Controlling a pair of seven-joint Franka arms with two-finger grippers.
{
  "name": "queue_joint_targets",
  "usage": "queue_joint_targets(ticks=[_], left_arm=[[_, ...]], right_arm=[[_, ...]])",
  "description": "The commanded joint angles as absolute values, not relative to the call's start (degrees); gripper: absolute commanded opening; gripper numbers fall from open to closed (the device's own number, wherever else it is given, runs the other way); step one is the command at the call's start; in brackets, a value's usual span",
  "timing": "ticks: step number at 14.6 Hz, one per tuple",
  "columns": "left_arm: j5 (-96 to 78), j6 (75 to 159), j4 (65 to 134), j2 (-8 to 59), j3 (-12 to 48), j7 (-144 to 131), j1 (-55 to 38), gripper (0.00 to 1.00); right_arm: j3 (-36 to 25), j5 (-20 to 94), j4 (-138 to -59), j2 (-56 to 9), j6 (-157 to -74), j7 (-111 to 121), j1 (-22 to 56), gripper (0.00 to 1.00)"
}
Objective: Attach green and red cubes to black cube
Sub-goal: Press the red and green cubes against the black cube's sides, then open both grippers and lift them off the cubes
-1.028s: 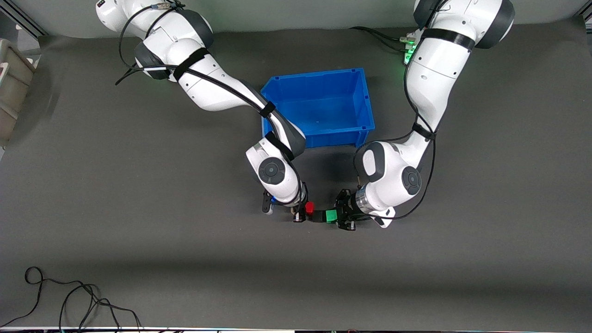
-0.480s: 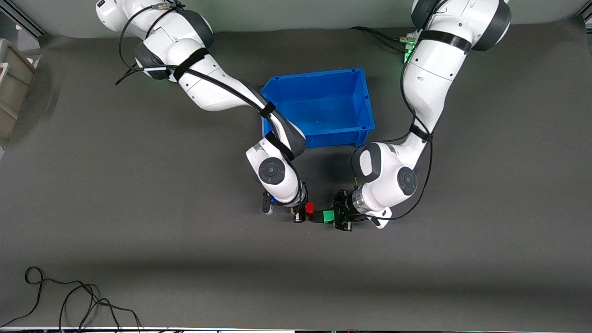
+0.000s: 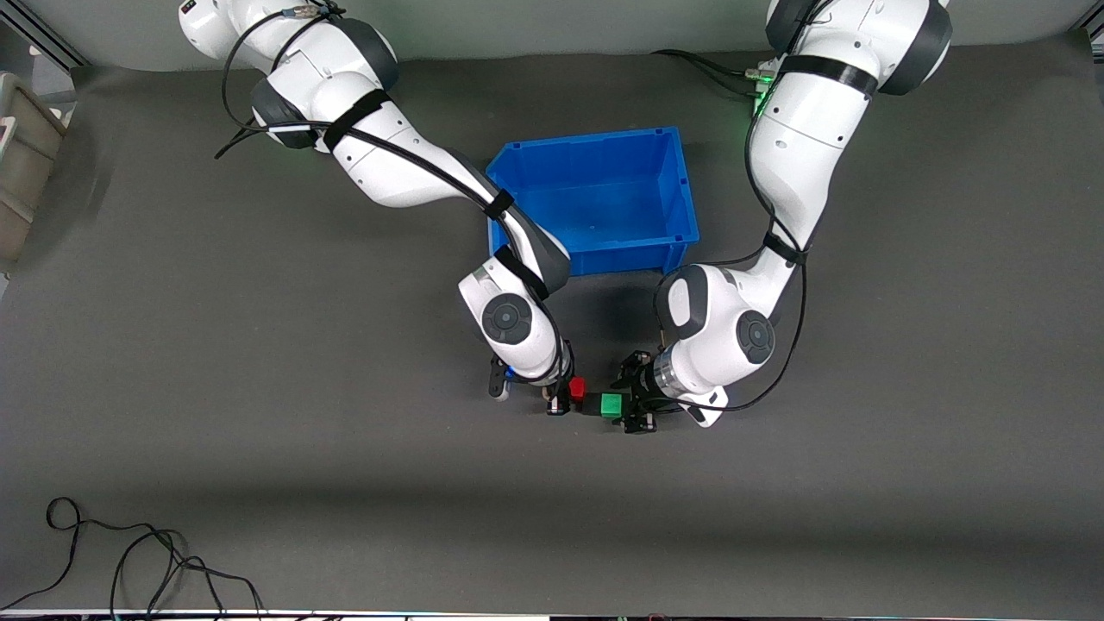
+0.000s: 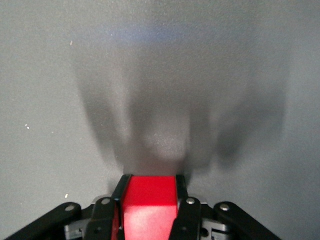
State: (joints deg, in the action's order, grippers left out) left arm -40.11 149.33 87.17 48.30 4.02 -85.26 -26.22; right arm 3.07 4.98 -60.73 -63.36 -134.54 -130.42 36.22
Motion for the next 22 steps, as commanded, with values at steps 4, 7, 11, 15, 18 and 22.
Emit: queue_joint_targets(ticks=[4,7,11,15,18,22], left_arm=[[-39.11,148.19,86.57,48.08,3.16,-86.31,-26.11,1.0],[-36.66,143.1,86.4,46.07,1.94,-86.22,-23.3,1.0],[-33.84,132.74,86.83,41.23,1.93,-83.42,-17.5,1.0],[-33.49,122.81,88.15,36.31,1.85,-75.43,-11.79,1.0],[-29.11,114.9,88.15,33.15,1.85,-67.27,-6.08,1.0],[-19.1,105.75,88.15,28.49,1.85,-53.73,-0.01,1.0]], right_arm=[[1.93,4.66,-57.92,-65.92,-135.26,-131.84,37.27,0.0],[1.93,4.66,-57.92,-65.83,-135.26,-131.84,37.27,0.0],[1.85,4.57,-57.83,-65.66,-135.35,-130.87,37.18,0.99],[1.76,4.66,-56.87,-63.99,-135.09,-128.6,36.48,1.0],[2.46,5.18,-57.04,-58.2,-129.93,-122.37,33.32,1.0],[2.46,5.54,-57.13,-48.36,-114.65,-110.06,29.72,1.0]])
